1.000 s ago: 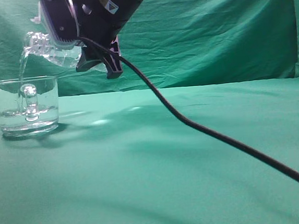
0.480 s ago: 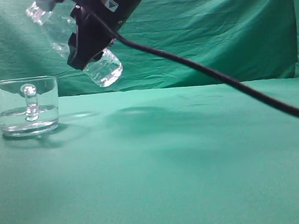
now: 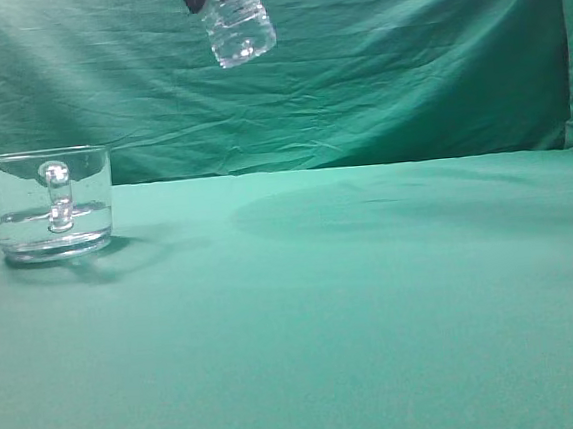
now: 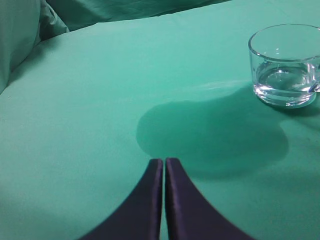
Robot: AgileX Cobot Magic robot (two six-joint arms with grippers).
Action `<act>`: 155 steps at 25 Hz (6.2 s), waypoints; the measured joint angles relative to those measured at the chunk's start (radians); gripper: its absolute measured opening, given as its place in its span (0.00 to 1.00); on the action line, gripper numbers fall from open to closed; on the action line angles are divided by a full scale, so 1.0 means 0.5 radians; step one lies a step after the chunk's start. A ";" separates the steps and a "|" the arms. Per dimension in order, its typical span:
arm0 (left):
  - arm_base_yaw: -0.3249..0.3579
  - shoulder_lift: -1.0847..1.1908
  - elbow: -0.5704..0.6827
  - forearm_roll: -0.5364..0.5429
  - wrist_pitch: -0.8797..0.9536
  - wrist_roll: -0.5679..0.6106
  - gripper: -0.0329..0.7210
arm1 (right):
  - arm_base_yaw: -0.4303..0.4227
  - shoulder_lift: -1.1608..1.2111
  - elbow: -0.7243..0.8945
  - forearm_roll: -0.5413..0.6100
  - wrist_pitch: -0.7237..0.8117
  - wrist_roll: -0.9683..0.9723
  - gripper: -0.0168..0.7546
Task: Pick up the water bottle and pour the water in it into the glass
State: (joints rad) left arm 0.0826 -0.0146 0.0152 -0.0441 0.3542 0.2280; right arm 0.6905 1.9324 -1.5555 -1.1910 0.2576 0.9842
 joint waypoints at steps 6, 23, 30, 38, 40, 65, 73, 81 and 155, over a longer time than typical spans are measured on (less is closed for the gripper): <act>0.000 0.000 0.000 0.000 0.000 0.000 0.04 | 0.000 -0.347 0.476 0.020 -0.034 0.056 0.41; 0.000 0.000 0.000 -0.003 0.000 0.000 0.04 | -0.060 -1.183 1.299 -0.007 -0.434 0.117 0.41; 0.000 0.000 0.000 -0.003 0.000 0.000 0.04 | -0.428 -1.318 1.643 0.179 -0.882 -0.022 0.41; 0.000 0.000 0.000 -0.003 0.000 0.000 0.04 | -0.862 -1.318 1.914 0.728 -1.356 -0.646 0.41; 0.000 0.000 0.000 -0.003 0.000 0.000 0.04 | -0.926 -1.318 1.971 0.931 -1.366 -0.827 0.41; 0.000 0.000 0.000 -0.003 0.000 0.000 0.04 | -0.989 -0.375 2.129 2.006 -2.250 -1.856 0.41; 0.000 0.000 0.000 -0.003 0.000 0.000 0.04 | -0.989 -0.371 2.129 1.969 -2.148 -1.850 0.41; 0.000 0.000 0.000 -0.003 0.000 0.000 0.04 | -0.989 -0.361 2.129 1.833 -2.125 -1.824 0.41; 0.000 0.000 0.000 -0.003 0.000 0.000 0.04 | -0.985 -3.529 2.845 1.579 -0.192 -0.855 0.02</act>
State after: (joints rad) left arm 0.0826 -0.0146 0.0152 -0.0458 0.3542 0.2280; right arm 0.1982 0.1677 -0.1331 -0.4015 0.1615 0.5568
